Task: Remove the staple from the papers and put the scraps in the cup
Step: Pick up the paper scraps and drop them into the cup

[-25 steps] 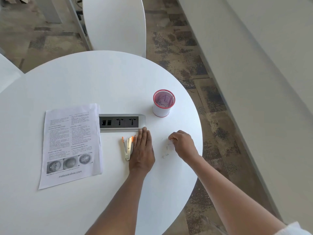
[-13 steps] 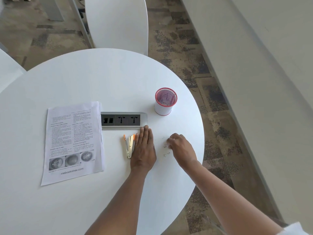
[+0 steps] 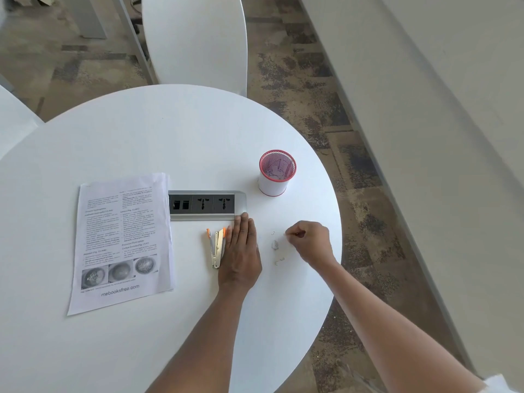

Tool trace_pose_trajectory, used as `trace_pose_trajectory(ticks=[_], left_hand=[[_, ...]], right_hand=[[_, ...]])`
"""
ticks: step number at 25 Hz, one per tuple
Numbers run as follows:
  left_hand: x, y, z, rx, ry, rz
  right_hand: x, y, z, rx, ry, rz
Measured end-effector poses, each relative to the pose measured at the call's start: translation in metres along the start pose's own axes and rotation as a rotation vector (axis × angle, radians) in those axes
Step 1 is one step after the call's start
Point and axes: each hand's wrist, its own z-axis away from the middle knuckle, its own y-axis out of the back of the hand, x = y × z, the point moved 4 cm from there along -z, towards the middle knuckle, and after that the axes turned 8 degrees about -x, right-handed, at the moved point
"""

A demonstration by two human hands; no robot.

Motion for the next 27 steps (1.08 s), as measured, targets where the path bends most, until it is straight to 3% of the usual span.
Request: trace_pose_trajectory(ticks=[3, 6, 10, 15, 20, 27], left_hand=[[0.0, 0.0, -0.001, -0.001, 0.003, 0.011], [0.0, 0.0, 0.0, -0.006, 0.007, 0.013], [0.001, 0.002, 0.002, -0.003, 0.009, 0.016], [0.002, 0.002, 0.002, -0.007, 0.002, 0.015], [-0.002, 0.002, 0.0, -0.007, 0.011, 0.014], [-0.001, 0.004, 0.001, -0.014, 0.012, 0.02]], right_hand=[[-0.014, 0.02, -0.005, 0.014, -0.062, -0.427], [-0.063, 0.045, -0.028, 0.051, 0.07, -0.59], [-0.128, 0.068, -0.068, 0.161, 0.223, -0.195], [-0.141, 0.055, -0.098, 0.205, 0.283, 0.195], [-0.127, 0.042, -0.107, 0.165, 0.235, 0.294], [-0.134, 0.046, -0.102, 0.237, 0.295, 0.253]])
